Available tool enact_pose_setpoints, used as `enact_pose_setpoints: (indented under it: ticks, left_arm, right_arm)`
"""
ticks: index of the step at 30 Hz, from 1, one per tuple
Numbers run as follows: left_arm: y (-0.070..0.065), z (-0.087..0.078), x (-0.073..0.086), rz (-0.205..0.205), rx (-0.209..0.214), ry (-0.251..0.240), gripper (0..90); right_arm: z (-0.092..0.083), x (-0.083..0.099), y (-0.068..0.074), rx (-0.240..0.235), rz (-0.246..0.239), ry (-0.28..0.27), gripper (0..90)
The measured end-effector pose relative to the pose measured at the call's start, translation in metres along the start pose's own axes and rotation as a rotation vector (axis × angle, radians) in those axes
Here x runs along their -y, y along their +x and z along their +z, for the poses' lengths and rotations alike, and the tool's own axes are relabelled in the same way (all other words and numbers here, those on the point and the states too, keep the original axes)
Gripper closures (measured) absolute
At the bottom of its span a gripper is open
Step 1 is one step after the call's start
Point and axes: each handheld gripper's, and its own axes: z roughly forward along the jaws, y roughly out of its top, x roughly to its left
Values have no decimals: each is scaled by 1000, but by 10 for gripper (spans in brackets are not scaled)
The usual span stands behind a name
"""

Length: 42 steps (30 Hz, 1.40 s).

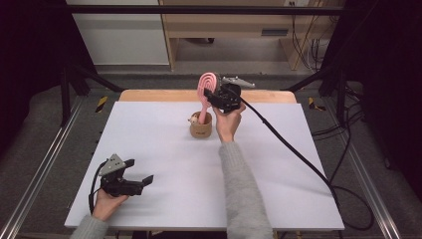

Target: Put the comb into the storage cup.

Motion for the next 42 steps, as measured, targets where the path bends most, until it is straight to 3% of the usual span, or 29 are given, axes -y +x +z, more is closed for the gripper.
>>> enact_pose_setpoints:
  ticks: [26,42]
  left_arm:
    - [-1,1,0,3,3,5,13]
    - [-1,1,0,6,1,9,13]
  right_arm:
    - [3,20,-8,4,48,2,634]
    - [-5,26,-25,35,91,-15,623]
